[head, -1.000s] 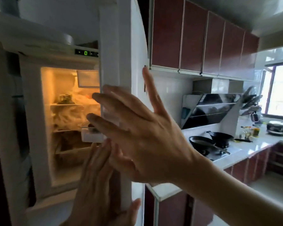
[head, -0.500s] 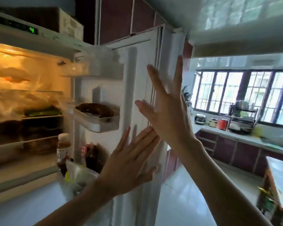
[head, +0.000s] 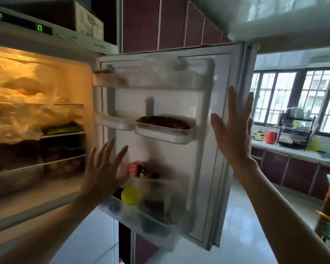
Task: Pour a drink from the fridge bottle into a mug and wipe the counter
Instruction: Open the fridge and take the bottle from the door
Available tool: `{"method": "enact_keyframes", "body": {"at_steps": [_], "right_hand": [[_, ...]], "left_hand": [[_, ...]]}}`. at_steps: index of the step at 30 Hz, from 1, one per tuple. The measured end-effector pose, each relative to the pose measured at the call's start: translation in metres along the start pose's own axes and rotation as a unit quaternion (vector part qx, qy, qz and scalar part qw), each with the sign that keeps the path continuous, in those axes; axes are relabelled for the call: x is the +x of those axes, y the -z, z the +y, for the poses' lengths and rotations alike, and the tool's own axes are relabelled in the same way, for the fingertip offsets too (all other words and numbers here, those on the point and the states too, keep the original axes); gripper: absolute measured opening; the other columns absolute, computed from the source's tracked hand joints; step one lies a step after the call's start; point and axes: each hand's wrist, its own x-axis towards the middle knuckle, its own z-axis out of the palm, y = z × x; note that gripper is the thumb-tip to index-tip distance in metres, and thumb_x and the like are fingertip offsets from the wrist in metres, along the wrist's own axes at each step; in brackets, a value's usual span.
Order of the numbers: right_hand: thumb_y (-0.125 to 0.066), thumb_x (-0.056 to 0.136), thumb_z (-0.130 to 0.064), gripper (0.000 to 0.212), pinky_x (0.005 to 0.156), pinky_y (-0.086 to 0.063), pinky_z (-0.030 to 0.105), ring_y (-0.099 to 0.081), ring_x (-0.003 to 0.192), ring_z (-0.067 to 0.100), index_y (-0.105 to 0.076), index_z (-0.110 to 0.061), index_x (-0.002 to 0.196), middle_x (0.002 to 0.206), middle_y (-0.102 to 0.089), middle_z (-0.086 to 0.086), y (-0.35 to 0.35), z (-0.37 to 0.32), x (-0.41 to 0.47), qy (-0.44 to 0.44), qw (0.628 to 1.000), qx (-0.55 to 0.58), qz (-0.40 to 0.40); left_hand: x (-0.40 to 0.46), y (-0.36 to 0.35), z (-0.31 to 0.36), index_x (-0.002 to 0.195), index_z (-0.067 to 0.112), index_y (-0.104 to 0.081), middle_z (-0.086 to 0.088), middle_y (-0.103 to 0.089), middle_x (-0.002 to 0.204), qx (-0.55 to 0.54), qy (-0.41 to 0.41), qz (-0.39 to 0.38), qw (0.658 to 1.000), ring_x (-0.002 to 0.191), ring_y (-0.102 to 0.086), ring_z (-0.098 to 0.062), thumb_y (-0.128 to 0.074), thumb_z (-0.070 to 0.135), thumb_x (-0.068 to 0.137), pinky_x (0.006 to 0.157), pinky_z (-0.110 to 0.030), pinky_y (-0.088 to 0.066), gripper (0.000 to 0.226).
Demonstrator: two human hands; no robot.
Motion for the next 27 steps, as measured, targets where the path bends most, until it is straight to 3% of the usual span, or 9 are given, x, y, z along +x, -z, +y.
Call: {"method": "enact_keyframes", "body": {"at_steps": [6, 9, 12, 15, 17, 20, 23, 26, 27], "right_hand": [[-0.048, 0.101, -0.050, 0.074, 0.095, -0.045, 0.060, -0.029, 0.144, 0.049, 0.001, -0.050, 0.157, 0.169, 0.007, 0.005, -0.016, 0.013, 0.005, -0.032, 0.999, -0.018, -0.002], [-0.049, 0.101, -0.048, 0.075, 0.094, -0.045, 0.059, -0.029, 0.144, 0.049, 0.001, -0.051, 0.156, 0.169, 0.006, 0.005, -0.018, 0.017, 0.007, -0.038, 0.999, -0.021, -0.011], [-0.048, 0.101, -0.049, 0.073, 0.097, -0.043, 0.063, -0.024, 0.147, 0.047, 0.000, -0.051, 0.156, 0.169, 0.005, 0.005, -0.019, 0.019, 0.008, -0.039, 0.999, -0.022, -0.014], [-0.046, 0.101, -0.053, 0.073, 0.101, -0.040, 0.066, -0.020, 0.149, 0.046, 0.002, -0.052, 0.156, 0.169, 0.005, 0.006, -0.020, 0.019, 0.010, -0.046, 0.998, -0.026, -0.017], [-0.045, 0.101, -0.056, 0.072, 0.097, -0.042, 0.066, -0.023, 0.147, 0.048, 0.003, -0.053, 0.155, 0.169, 0.006, 0.004, -0.021, 0.017, 0.009, -0.045, 0.998, -0.027, -0.020], [-0.046, 0.100, -0.057, 0.073, 0.092, -0.046, 0.062, -0.028, 0.144, 0.050, 0.003, -0.054, 0.155, 0.169, 0.006, 0.001, -0.023, 0.016, 0.007, -0.044, 0.999, -0.023, -0.021], [-0.045, 0.100, -0.058, 0.072, 0.090, -0.047, 0.059, -0.033, 0.141, 0.050, 0.002, -0.054, 0.155, 0.169, 0.006, -0.001, -0.025, 0.010, 0.006, -0.047, 0.999, -0.023, -0.014], [-0.042, 0.100, -0.060, 0.069, 0.095, -0.046, 0.065, -0.035, 0.140, 0.049, 0.002, -0.057, 0.154, 0.169, 0.007, -0.003, -0.021, 0.008, 0.004, -0.064, 0.998, -0.017, -0.007], [-0.041, 0.100, -0.061, 0.069, 0.095, -0.047, 0.067, -0.033, 0.142, 0.049, 0.002, -0.057, 0.153, 0.169, 0.007, -0.004, -0.019, 0.009, 0.004, -0.067, 0.997, -0.023, -0.001]], "left_hand": [[0.014, -0.040, -0.059, 0.154, 0.027, -0.034, -0.025, -0.017, 0.163, 0.014, 0.057, -0.067, 0.996, 0.139, -0.037, -0.046, -0.042, 0.064, 0.086, 0.105, -0.061, -0.036, 0.078], [0.007, -0.064, -0.063, 0.155, 0.025, -0.032, -0.022, -0.013, 0.165, 0.026, 0.018, -0.129, 0.991, 0.138, -0.039, -0.044, -0.053, 0.062, 0.086, 0.099, -0.056, -0.043, 0.081], [0.003, -0.075, -0.056, 0.143, 0.021, -0.052, -0.019, -0.019, 0.164, 0.061, -0.030, -0.175, 0.982, 0.143, -0.029, -0.050, -0.064, 0.037, 0.092, 0.098, -0.061, -0.046, 0.055], [0.004, -0.075, -0.053, 0.141, 0.018, -0.049, -0.019, -0.022, 0.162, 0.158, -0.093, -0.216, 0.959, 0.146, -0.009, -0.056, -0.058, 0.025, 0.096, 0.112, -0.065, -0.030, 0.047], [0.003, -0.057, -0.048, 0.130, 0.020, -0.059, -0.018, -0.035, 0.155, 0.189, -0.093, -0.222, 0.952, 0.139, -0.020, -0.054, -0.069, 0.026, 0.090, 0.107, -0.059, -0.038, 0.042], [0.000, -0.017, -0.035, 0.110, 0.013, -0.072, -0.019, -0.049, 0.142, 0.157, -0.079, -0.182, 0.967, 0.126, -0.040, -0.046, -0.088, 0.016, 0.071, 0.086, -0.050, -0.055, 0.042], [0.007, 0.029, -0.017, 0.122, 0.009, -0.066, -0.025, -0.050, 0.142, 0.008, -0.076, -0.101, 0.992, 0.122, -0.049, -0.049, -0.085, 0.004, 0.071, 0.077, -0.056, -0.058, 0.054], [0.018, 0.089, 0.022, 0.132, 0.015, -0.060, -0.030, -0.049, 0.141, -0.018, -0.177, 0.004, 0.984, 0.114, -0.058, -0.049, -0.056, 0.035, 0.097, 0.071, -0.050, -0.060, 0.040], [0.020, 0.111, 0.040, 0.134, 0.014, -0.055, -0.029, -0.049, 0.138, -0.062, -0.194, 0.031, 0.979, 0.105, -0.064, -0.042, -0.046, 0.047, 0.097, 0.066, -0.044, -0.061, 0.050]]}}
